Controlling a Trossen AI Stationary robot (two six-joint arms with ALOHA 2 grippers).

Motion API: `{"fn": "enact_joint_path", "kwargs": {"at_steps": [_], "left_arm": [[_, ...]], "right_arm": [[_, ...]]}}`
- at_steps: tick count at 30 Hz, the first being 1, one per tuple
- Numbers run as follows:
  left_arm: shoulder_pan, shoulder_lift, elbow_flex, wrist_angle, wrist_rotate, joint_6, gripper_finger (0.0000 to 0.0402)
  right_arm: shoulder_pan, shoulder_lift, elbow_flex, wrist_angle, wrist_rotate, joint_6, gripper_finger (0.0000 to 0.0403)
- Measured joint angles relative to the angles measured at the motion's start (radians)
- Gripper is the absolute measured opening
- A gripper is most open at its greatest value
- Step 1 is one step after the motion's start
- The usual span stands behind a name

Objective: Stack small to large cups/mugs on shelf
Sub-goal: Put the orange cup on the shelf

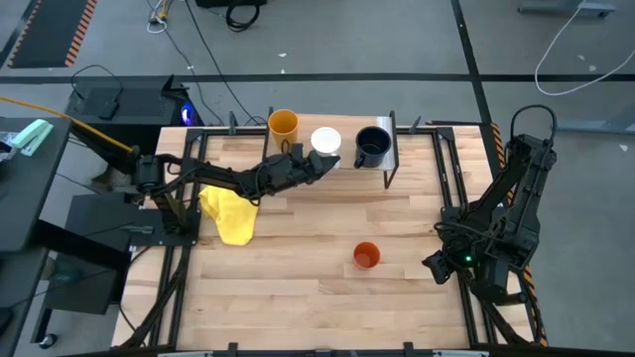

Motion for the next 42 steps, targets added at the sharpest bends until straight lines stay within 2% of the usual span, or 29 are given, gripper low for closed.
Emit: {"fn": "enact_joint_path", "kwargs": {"at_steps": [7, 12, 17, 25, 34, 42], "left_arm": [[0.004, -0.021, 0.0, -0.031, 0.0, 0.008, 0.0164], [0.011, -0.104, 0.0, -0.167, -0.016, 0.073, 0.0159], [0.005, -0.183, 0.0, -0.335, -0.019, 0.073, 0.0162], [-0.025, -0.215, 0.0, -0.382, -0.035, 0.08, 0.0164], [-0.128, -0.234, 0.0, -0.515, -0.028, 0.14, 0.0164], [-0.228, -0.378, 0.0, -0.628, -0.069, 0.25, 0.0158]], "right_arm": [[0.0, 0.0, 0.0, 0.0, 0.0, 0.0, 0.0105], [0.0, 0.0, 0.0, 0.0, 0.0, -0.006, 0.0105], [0.0, 0.0, 0.0, 0.0, 0.0, -0.019, 0.0105], [0.0, 0.0, 0.0, 0.0, 0.0, -0.016, 0.0105], [0.0, 0.0, 0.0, 0.0, 0.0, 0.0, 0.0105], [-0.013, -0.037, 0.0, 0.001, -0.001, -0.006, 0.0105]]}}
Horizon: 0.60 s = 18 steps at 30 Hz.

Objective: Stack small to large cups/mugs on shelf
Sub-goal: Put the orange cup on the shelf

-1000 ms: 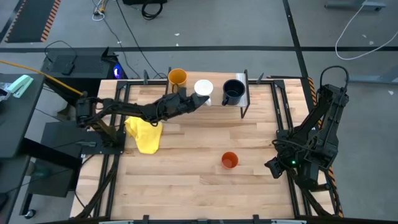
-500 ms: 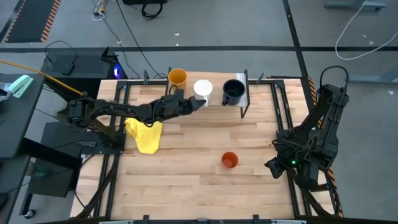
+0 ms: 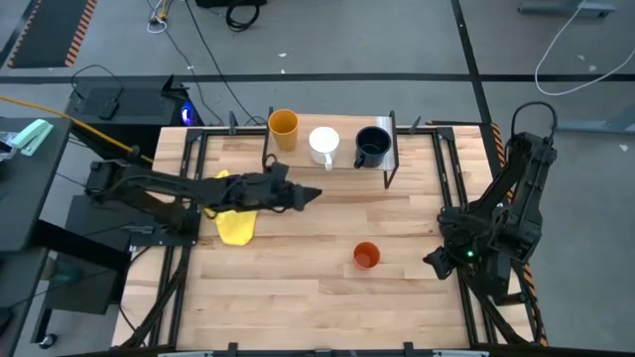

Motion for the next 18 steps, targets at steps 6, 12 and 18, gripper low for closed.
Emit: {"fn": "enact_joint_path", "kwargs": {"at_steps": [6, 12, 18], "left_arm": [[-0.104, -0.117, 0.0, -0.161, -0.003, 0.062, 0.0156], [-0.218, -0.156, 0.0, -0.301, 0.005, 0.065, 0.0157], [-0.304, -0.149, 0.0, -0.36, 0.054, 0.064, 0.0149]], "right_arm": [[-0.077, -0.063, 0.0, 0.002, 0.0, -0.093, 0.0105], [-0.212, -0.141, 0.0, 0.084, 0.001, -0.267, 0.0105], [-0.384, -0.201, 0.0, 0.205, -0.03, -0.485, 0.0105]]}}
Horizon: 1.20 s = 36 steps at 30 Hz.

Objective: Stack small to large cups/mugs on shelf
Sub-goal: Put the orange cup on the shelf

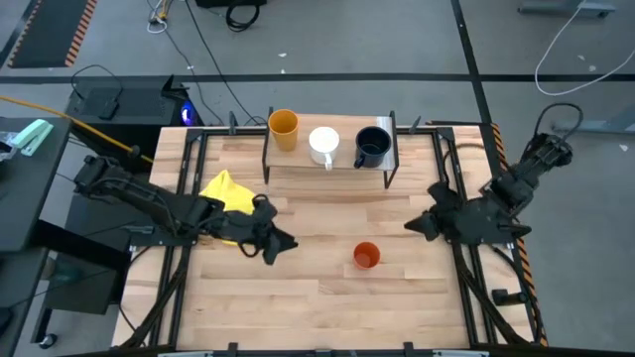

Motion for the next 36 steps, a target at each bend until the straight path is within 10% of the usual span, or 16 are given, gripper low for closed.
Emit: {"fn": "enact_joint_path", "kwargs": {"at_steps": [15, 24, 36], "left_arm": [[-0.055, 0.0, 0.0, -0.118, -0.001, 0.0, 0.0138], [-0.055, 0.0, 0.0, -0.123, 0.024, 0.044, 0.0138], [-0.054, 0.0, 0.0, -0.13, 0.026, 0.079, 0.0134]], "right_arm": [[-0.339, 0.12, 0.185, -0.183, -0.266, -0.294, 0.0105], [-0.375, 0.302, 0.343, -0.442, -0.366, -0.352, 0.0105], [-0.366, 0.417, 0.321, -0.356, -0.472, -0.418, 0.0105]]}}
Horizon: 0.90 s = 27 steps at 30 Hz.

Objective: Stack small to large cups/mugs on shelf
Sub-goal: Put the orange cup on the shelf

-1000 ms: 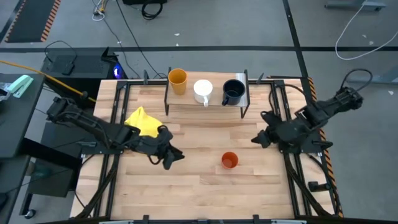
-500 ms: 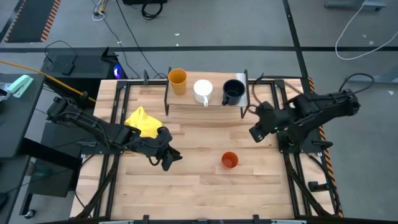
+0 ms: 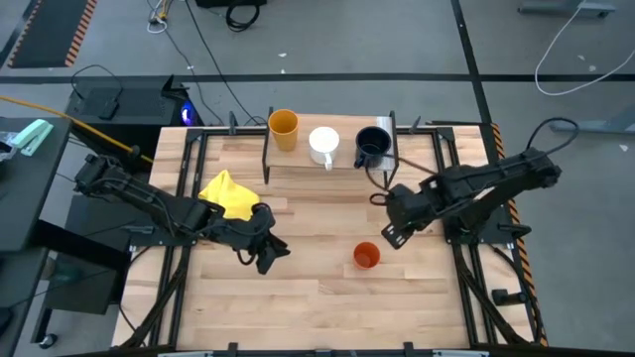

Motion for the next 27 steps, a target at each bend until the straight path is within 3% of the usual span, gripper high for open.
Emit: {"fn": "enact_joint_path", "kwargs": {"at_steps": [7, 10, 19, 23, 27], "left_arm": [[0.0, 0.0, 0.0, -0.025, 0.0, 0.015, 0.0125], [0.0, 0.0, 0.0, -0.036, 0.0, 0.016, 0.0124], [0.0, 0.0, 0.0, -0.053, 0.0, 0.018, 0.0123], [0.0, 0.0, 0.0, -0.058, 0.0, 0.018, 0.0117], [0.0, 0.0, 0.0, -0.061, 0.0, 0.027, 0.0118]], "right_arm": [[0.022, 0.114, -0.009, 0.054, -0.015, -0.037, 0.0105], [0.023, 0.128, -0.063, 0.163, -0.032, -0.052, 0.0105], [0.023, 0.039, -0.33, 0.441, -0.069, 0.064, 0.0105], [0.023, 0.009, -0.382, 0.551, -0.069, 0.1, 0.0105], [0.02, 0.027, -0.389, 0.537, -0.035, 0.102, 0.0105]]}}
